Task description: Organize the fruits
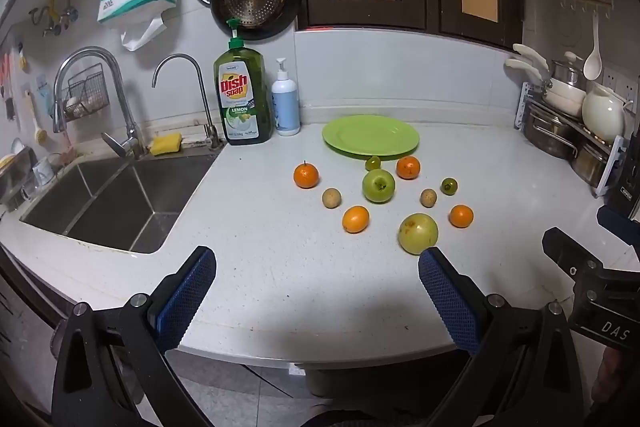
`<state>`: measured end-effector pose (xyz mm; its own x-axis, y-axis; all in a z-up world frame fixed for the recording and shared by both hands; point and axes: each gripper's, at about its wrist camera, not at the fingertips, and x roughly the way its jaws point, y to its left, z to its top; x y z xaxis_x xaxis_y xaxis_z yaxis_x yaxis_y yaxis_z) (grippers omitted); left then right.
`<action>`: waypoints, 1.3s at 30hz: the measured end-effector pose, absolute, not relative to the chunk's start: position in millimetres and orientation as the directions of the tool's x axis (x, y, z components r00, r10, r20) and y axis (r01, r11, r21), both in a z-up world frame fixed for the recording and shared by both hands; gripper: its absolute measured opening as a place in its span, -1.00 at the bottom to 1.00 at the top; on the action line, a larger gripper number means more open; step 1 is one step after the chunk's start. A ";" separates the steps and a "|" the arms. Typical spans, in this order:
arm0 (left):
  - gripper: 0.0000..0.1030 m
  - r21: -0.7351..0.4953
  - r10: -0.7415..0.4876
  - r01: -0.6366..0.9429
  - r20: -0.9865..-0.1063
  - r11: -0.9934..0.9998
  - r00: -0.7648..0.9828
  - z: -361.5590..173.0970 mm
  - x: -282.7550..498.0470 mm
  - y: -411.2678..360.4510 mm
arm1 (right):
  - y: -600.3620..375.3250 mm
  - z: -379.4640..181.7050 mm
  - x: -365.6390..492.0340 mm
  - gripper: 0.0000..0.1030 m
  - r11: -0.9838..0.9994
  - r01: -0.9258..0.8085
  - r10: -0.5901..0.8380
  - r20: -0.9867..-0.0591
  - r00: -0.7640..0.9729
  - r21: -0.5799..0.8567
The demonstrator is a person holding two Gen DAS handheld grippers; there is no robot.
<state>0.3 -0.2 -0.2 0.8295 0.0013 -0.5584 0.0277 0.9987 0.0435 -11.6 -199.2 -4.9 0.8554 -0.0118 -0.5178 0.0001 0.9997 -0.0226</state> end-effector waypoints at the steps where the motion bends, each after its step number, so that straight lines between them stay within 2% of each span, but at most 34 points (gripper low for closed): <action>1: 1.00 0.041 -0.003 0.031 -0.556 0.999 0.831 -1.7 0.0 1.5 | -199.2 -4.8 -11.6 0.99 1.000 0.000 -0.012 -0.518 0.855 -0.022; 39: 1.00 0.041 -0.005 0.034 -0.561 0.999 0.828 -3.9 -0.7 1.6 | -196.8 -5.6 -10.0 0.99 1.000 0.001 -0.013 -0.521 0.853 -0.023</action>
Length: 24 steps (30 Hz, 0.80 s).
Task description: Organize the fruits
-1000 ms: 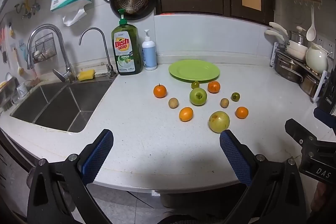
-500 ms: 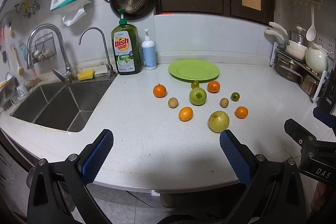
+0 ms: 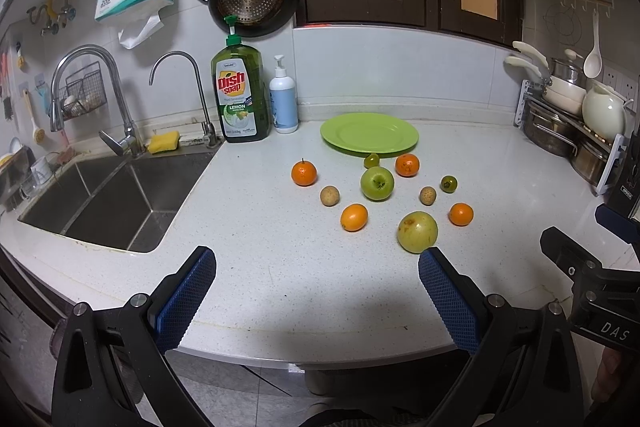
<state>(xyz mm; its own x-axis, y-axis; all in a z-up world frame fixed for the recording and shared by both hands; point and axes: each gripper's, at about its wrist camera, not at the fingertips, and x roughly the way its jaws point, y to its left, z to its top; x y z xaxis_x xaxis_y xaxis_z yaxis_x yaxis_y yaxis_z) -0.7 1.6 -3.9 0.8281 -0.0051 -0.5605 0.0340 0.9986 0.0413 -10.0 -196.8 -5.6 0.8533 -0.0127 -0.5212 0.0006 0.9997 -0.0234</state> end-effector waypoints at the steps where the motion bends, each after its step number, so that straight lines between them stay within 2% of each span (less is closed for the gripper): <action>1: 1.00 0.041 -0.006 0.035 -0.559 0.999 0.829 -3.9 -0.5 1.3 | -196.8 -5.7 -10.0 0.99 1.000 0.001 -0.013 -0.522 0.853 -0.024; 12: 1.00 0.032 -0.035 0.069 -0.609 0.997 0.792 -10.6 20.9 2.3 | -191.9 -9.4 2.6 0.99 1.000 0.004 -0.015 -0.537 0.843 -0.022; 17: 1.00 0.099 -0.042 0.120 -0.574 0.988 0.818 -11.5 32.9 3.4 | -187.5 -11.4 14.0 0.99 1.000 -0.007 0.000 -0.548 0.836 -0.011; 19: 0.94 0.113 -0.059 0.144 -0.553 0.983 0.831 -12.4 37.7 3.5 | -183.7 -13.0 18.6 0.99 1.000 -0.014 0.008 -0.554 0.832 -0.008; 24: 0.80 0.125 -0.107 0.219 -0.582 0.968 0.806 -19.1 58.7 8.4 | -171.4 -19.0 35.1 0.99 1.000 -0.029 0.019 -0.578 0.816 -0.008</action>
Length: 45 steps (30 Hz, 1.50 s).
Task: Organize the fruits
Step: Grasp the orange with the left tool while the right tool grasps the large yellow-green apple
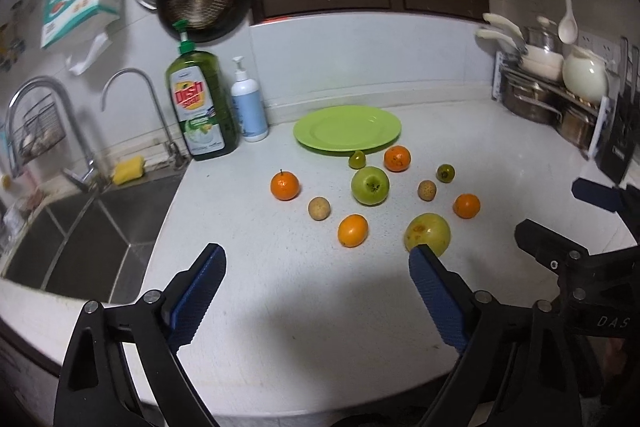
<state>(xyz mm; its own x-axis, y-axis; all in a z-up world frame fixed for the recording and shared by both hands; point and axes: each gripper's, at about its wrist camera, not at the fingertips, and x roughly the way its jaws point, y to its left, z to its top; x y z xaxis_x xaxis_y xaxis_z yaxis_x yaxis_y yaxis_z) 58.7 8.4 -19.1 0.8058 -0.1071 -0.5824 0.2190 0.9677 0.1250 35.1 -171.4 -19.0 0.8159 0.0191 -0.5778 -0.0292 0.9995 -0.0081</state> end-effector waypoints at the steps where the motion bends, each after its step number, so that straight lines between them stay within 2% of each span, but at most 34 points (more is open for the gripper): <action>1: 0.78 0.127 -0.123 0.239 -0.581 0.963 0.804 -20.7 64.0 9.8 | -168.0 -20.3 38.9 0.99 0.999 -0.031 0.020 -0.584 0.811 -0.010; 9: 0.56 0.127 -0.236 0.395 -0.627 0.910 0.743 -40.1 109.5 19.8 | -146.5 -39.4 74.9 0.88 1.000 -0.024 0.029 -0.658 0.752 0.016; 16: 0.44 0.107 -0.325 0.526 -0.678 0.844 0.659 -60.0 145.3 21.8 | -133.5 -59.1 102.4 0.71 0.999 0.028 0.002 -0.728 0.686 0.030; 24: 0.33 0.073 -0.399 0.634 -0.720 0.770 0.568 -77.5 171.6 12.3 | -131.9 -72.9 122.0 0.53 0.995 0.088 -0.015 -0.767 0.641 0.054; 27: 0.23 0.061 -0.412 0.661 -0.737 0.748 0.535 -84.3 179.6 8.8 | -132.1 -78.3 126.5 0.48 0.993 0.103 -0.014 -0.781 0.624 0.064; 34: 0.18 0.039 -0.438 0.701 -0.755 0.712 0.487 -95.3 190.6 -1.5 | -132.9 -87.4 134.5 0.36 0.989 0.116 0.000 -0.804 0.595 0.086; 40: 0.03 0.008 -0.452 0.714 -0.769 0.700 0.452 -102.0 198.7 -10.2 | -134.4 -91.4 139.4 0.20 0.988 0.116 0.017 -0.815 0.580 0.103; 45: -0.26 -0.025 -0.455 0.708 -0.782 0.705 0.426 -108.4 203.1 -14.0 | -133.4 -93.0 142.7 0.12 0.989 0.102 0.032 -0.818 0.574 0.110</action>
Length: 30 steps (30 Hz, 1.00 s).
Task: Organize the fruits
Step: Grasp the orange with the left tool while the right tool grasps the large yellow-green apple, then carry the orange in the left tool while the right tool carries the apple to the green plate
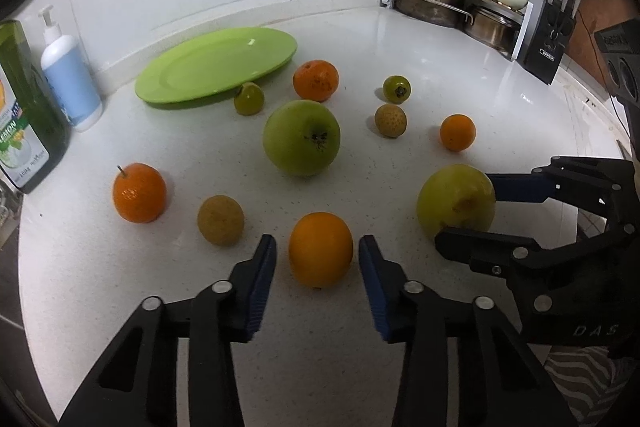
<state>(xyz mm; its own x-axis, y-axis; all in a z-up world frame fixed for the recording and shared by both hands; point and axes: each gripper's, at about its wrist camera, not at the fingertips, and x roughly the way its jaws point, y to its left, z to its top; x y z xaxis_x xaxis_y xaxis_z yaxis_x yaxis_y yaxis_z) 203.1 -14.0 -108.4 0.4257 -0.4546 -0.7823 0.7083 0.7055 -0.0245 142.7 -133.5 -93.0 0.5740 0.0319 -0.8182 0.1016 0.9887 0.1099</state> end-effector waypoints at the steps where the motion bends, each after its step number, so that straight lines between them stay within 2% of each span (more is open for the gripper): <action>1: -0.28 -0.029 -0.455 0.707 -0.783 0.707 0.423 -108.8 202.5 -14.2 | -133.2 -94.0 143.6 0.09 0.989 0.096 0.038 -0.820 0.571 0.113; 3: -0.37 -0.037 -0.456 0.704 -0.785 0.710 0.419 -110.1 202.8 -14.6 | -133.4 -95.9 144.7 0.04 0.989 0.090 0.049 -0.824 0.564 0.121; 19: -0.37 -0.050 -0.444 0.657 -0.776 0.752 0.449 -100.6 198.9 -5.5 | -132.4 -97.3 145.0 -0.02 0.989 0.073 0.065 -0.820 0.569 0.128; 30: -0.37 -0.064 -0.447 0.621 -0.752 0.781 0.484 -80.5 195.5 2.3 | -132.6 -82.4 142.3 -0.02 0.988 0.074 0.058 -0.781 0.622 0.132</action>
<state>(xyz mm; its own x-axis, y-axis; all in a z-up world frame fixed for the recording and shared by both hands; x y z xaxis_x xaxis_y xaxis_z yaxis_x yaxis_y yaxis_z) 195.5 2.3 -80.5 0.4844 -0.4471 -0.7520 0.6214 0.7809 -0.0640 142.3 -132.6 -82.4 0.6219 0.0579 -0.7809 0.0741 0.9884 0.1322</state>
